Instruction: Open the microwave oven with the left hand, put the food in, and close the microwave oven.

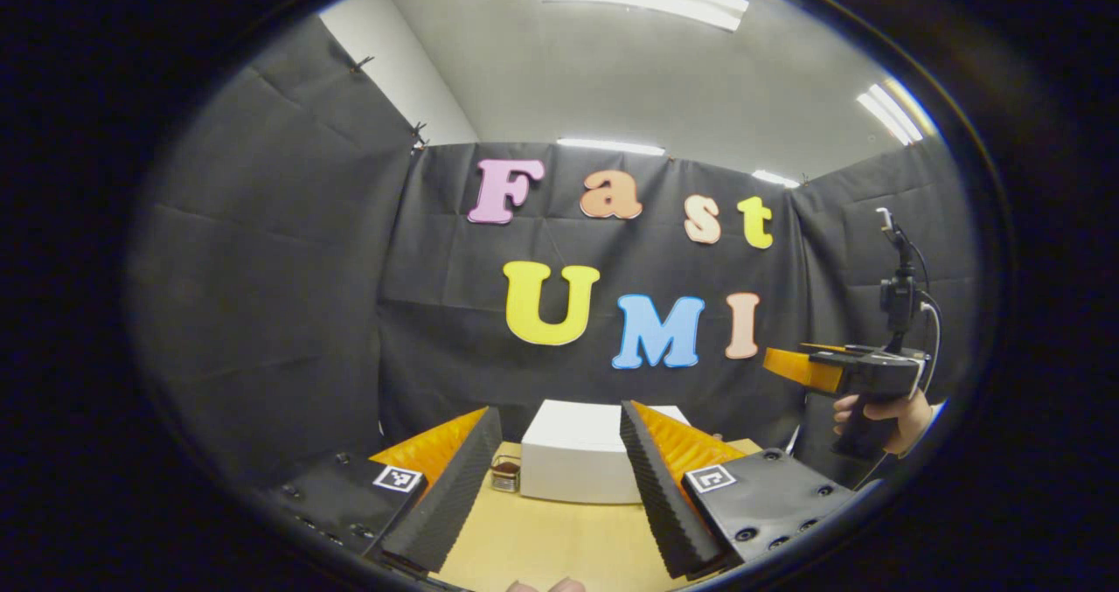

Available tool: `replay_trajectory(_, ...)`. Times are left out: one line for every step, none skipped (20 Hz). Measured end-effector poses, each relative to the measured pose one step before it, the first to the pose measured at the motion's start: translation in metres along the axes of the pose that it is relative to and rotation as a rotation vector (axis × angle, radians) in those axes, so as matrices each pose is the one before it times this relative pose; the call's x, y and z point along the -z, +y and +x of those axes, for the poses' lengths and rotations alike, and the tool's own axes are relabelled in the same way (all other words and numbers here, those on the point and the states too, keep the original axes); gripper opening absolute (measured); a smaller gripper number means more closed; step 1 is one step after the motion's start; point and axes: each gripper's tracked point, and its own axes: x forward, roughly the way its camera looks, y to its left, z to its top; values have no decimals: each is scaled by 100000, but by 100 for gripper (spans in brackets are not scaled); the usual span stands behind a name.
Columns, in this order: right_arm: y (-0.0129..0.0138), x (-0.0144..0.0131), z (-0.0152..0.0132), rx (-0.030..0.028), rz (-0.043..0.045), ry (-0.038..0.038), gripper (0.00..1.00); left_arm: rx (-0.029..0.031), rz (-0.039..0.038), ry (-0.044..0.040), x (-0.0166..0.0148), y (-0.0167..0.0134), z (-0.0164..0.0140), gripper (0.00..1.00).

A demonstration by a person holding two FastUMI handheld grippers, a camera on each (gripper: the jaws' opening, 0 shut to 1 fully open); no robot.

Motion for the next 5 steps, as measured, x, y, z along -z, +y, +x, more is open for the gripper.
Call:
replay_trajectory(516,-48,-167,-524,361,-296,98,-316,283,95,-31,278,-313,89)
replay_trajectory(446,80,-95,-222,-4,21,98,-172,300,-517,-148,165,-327,93)
replay_trajectory(200,90,-157,-310,-321,641,98,-184,69,-386,-116,68,-177,98)
replay_trajectory(93,134,-173,64,-303,286,98,-88,-157,-383,-184,30,-206,98)
replay_trajectory(-31,-76,-351,-17,-113,-67,98,112,-180,35,-32,-144,-32,98)
